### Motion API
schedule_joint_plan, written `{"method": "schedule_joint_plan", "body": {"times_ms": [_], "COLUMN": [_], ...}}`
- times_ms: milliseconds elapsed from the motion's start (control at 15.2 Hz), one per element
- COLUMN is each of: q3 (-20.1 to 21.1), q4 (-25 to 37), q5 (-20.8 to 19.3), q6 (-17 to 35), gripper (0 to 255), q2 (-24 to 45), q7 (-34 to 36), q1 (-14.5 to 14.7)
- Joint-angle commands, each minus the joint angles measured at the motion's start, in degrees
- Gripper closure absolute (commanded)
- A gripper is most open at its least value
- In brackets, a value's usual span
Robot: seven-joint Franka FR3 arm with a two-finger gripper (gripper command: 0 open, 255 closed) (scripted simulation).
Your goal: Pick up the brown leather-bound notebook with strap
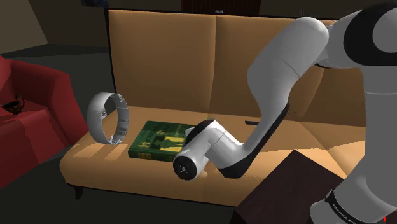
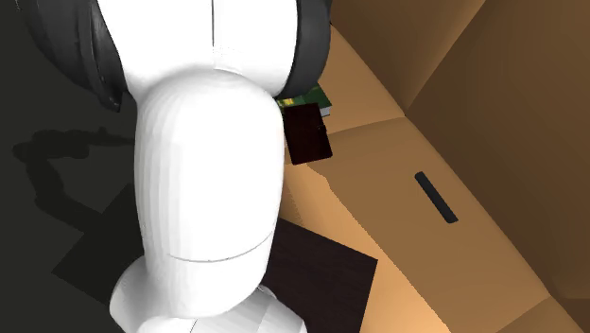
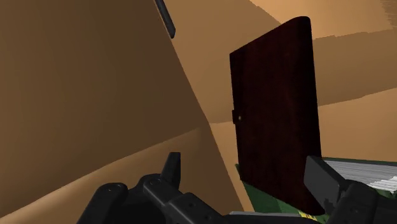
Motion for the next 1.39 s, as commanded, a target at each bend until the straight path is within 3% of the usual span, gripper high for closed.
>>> {"method": "schedule_joint_plan", "body": {"times_ms": [0,264,924,990,1320], "q3": [-3.7,-10.5,-13.0,-13.0,-13.0], "q4": [3.9,11.6,15.7,15.5,15.6], "q5": [-5.6,-14.0,-16.5,-16.5,-16.5], "q6": [-4.3,-10.1,-10.5,-10.5,-10.5], "gripper": [0,0,0,255,255], "q2": [6.6,17.3,23.9,23.7,23.7], "q7": [1.6,2.3,4.4,4.3,4.4], "q1": [4.0,10.4,12.5,12.4,12.5]}}
